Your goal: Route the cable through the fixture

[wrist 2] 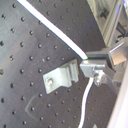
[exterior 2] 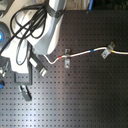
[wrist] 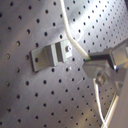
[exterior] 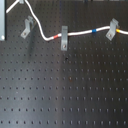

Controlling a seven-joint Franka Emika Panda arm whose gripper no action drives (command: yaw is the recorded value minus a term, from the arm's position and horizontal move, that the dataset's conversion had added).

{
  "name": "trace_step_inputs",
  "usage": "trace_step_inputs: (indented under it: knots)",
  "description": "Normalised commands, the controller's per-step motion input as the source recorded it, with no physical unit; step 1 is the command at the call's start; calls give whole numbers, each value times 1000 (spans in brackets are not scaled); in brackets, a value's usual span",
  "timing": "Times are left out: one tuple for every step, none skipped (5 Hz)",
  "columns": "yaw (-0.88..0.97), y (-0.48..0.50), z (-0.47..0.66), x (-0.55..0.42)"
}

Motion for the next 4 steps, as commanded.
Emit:
trace_step_inputs:
  knots:
    - [-97, 3, 386, -80]
    - [83, 39, 348, -115]
    - [226, 45, 345, -217]
    - [326, 60, 295, -225]
